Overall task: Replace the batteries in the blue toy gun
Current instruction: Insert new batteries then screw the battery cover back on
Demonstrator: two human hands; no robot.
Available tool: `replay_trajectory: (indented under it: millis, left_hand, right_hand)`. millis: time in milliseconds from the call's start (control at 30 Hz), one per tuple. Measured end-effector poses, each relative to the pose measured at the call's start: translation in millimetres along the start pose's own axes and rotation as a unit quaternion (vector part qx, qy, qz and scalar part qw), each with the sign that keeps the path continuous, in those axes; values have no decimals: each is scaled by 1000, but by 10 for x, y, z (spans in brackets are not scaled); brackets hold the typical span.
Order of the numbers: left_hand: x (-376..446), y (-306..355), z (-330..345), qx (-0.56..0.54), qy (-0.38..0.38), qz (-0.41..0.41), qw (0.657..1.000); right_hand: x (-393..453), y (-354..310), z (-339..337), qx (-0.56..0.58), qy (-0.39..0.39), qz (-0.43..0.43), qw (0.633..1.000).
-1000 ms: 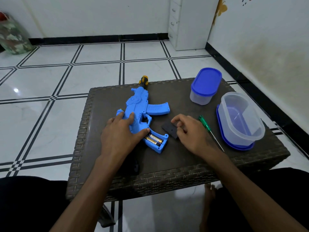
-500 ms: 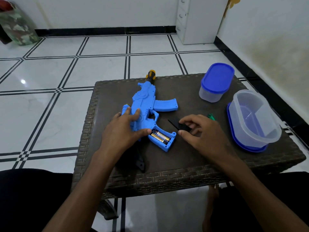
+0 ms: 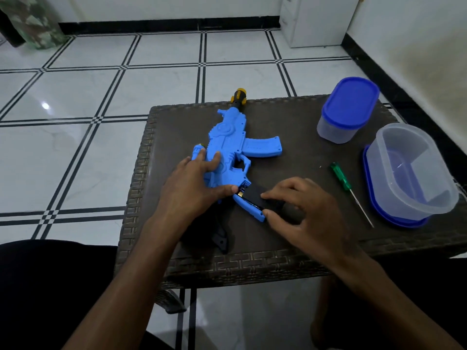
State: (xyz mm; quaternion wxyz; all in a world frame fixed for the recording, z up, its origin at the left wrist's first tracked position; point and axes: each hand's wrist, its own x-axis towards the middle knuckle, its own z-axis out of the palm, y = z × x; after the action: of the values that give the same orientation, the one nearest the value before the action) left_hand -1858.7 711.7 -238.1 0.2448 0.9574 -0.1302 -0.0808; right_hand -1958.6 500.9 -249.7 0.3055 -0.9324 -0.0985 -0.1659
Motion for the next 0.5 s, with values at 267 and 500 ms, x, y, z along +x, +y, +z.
replay_trajectory:
  millis: [267,500]
  left_hand:
    - [13,-19,15,-4,0,-6,1000]
    - [14,-7,20,12,-2,-5,1000]
  right_hand:
    - [59,4,84,3,7,0,1000]
    - [87,44,102,29,2,22,999]
